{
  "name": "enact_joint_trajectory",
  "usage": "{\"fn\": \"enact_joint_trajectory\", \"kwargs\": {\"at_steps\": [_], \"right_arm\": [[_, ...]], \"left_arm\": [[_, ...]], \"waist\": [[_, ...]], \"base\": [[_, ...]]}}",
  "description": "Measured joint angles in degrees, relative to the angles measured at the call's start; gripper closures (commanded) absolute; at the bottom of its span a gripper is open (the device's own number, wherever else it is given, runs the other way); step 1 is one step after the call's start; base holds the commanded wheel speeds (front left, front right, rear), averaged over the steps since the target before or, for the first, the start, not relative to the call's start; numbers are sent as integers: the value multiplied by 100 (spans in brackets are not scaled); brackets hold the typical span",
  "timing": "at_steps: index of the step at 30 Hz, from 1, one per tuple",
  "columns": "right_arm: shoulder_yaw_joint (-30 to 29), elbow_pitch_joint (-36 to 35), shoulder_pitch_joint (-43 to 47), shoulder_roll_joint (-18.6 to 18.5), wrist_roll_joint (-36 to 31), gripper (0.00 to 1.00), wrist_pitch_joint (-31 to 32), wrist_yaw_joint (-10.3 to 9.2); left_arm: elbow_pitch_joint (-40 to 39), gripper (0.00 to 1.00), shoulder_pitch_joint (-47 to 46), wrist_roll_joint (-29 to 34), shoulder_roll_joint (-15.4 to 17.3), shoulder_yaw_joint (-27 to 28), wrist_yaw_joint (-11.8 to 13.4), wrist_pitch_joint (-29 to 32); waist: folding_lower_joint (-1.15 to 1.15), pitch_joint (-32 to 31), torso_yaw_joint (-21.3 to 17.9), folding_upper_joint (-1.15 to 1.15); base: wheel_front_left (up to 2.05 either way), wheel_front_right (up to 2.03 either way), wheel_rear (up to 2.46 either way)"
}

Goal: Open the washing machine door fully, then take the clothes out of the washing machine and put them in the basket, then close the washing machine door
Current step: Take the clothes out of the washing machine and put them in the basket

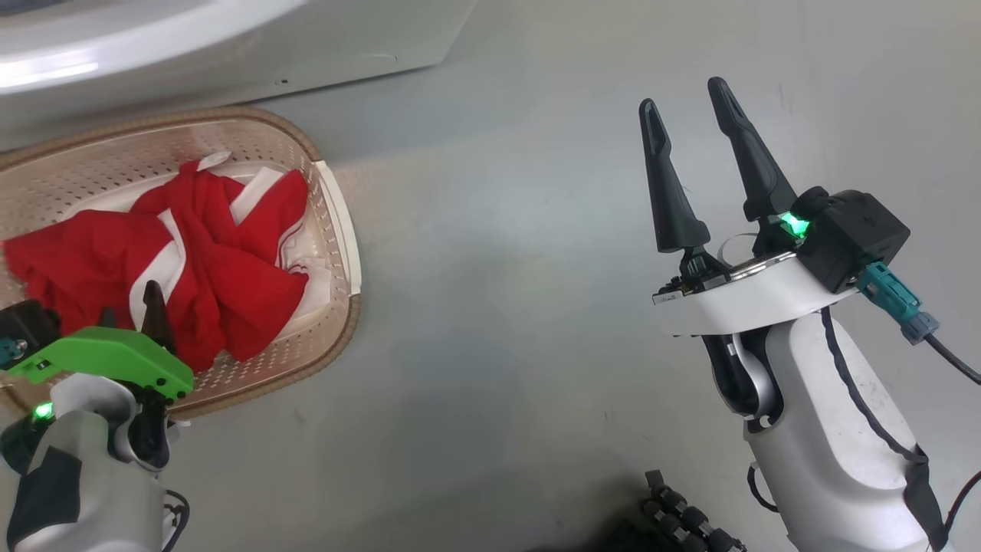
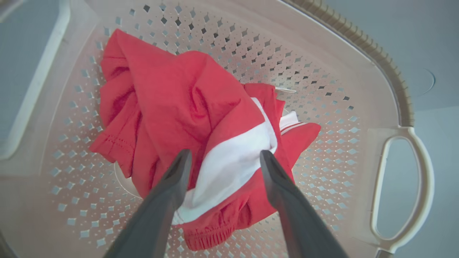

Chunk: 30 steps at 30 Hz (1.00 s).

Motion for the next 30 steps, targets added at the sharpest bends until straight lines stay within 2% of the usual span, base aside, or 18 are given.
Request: {"fn": "enact_joint_trajectory", "kwargs": {"at_steps": [5,16,21,30], "right_arm": [[-116,159,15,-1,-114,0,0,1],[-392,534,297,-2,-307,0,0,18],[-489,667,493,-7,-341,0,0,44],[-639,876,894,-83,-400,0,0,68]], "left_arm": [[183,0,-9,3,-85,-62,-27,-182],[323,0,19,464,-168,-534,-229,-804],[170,0,177,622,-211,-730,-280,-1058],[-435,0,330,967,-269,-1033,-347,-1165]], "waist": [[-1,-243,84,0],[-1,-963,360,0],[0,-1340,525,0],[-1,-2018,868,0]], "base": [[0,0,0],[0,0,0],[0,0,0],[0,0,0]]}}
